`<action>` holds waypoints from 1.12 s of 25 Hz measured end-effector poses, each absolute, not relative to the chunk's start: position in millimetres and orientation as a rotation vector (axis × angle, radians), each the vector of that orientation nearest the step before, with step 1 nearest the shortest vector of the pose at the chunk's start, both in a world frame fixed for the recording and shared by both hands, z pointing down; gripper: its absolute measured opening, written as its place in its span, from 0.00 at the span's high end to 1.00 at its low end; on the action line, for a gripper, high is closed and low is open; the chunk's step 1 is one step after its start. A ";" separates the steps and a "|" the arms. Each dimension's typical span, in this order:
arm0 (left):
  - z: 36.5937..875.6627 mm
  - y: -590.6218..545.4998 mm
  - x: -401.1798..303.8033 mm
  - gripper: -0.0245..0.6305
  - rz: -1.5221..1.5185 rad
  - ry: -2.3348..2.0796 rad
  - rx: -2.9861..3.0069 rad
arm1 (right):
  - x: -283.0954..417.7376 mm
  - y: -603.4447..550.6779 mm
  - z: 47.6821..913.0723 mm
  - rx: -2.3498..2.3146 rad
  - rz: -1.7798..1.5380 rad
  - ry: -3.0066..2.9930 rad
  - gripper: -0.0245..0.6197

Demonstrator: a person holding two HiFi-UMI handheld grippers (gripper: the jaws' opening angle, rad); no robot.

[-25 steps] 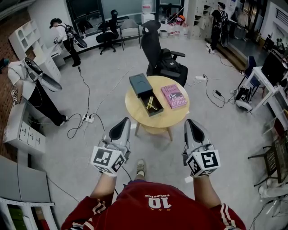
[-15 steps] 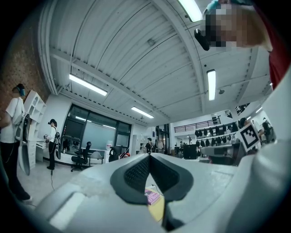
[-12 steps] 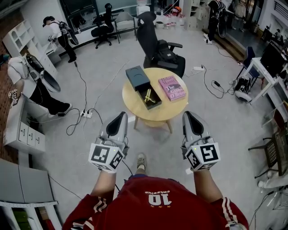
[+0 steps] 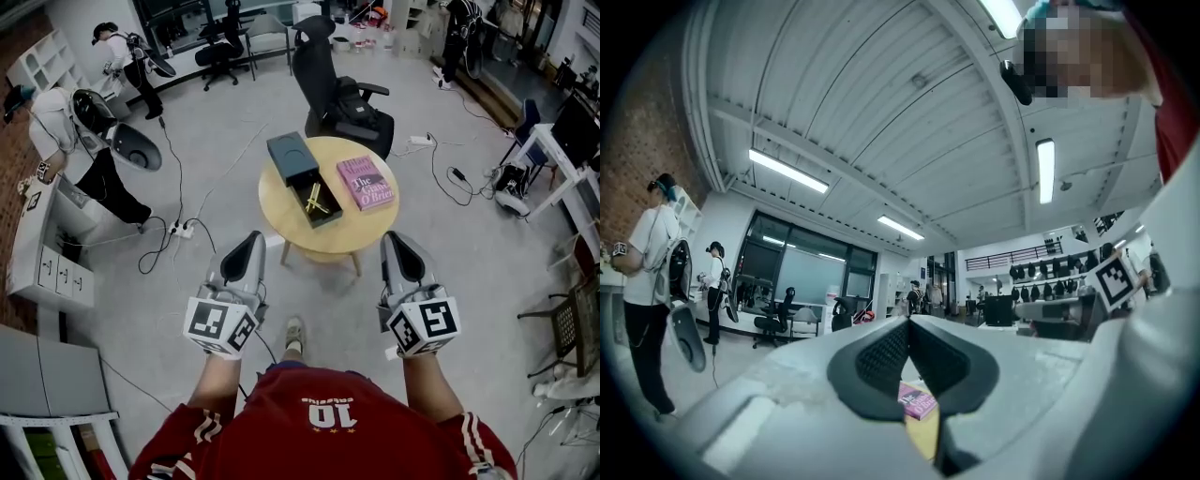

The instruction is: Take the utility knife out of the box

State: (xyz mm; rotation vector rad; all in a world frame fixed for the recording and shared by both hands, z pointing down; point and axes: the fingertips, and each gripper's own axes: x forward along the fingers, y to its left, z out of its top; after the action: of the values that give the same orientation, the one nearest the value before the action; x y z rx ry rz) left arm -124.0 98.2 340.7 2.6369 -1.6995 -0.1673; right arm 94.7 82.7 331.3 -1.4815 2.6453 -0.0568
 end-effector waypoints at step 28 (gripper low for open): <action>322.0 -81.8 -178.4 0.96 -0.181 -1.546 2.737 | 12.2 -76.1 303.4 -1.489 -0.015 2.634 0.96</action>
State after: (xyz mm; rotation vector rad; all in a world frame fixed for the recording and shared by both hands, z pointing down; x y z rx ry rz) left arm -178.4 -81.8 322.0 2.7370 -1.5457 -0.1812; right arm 12.2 -76.1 303.4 -1.4885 2.6342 -0.0145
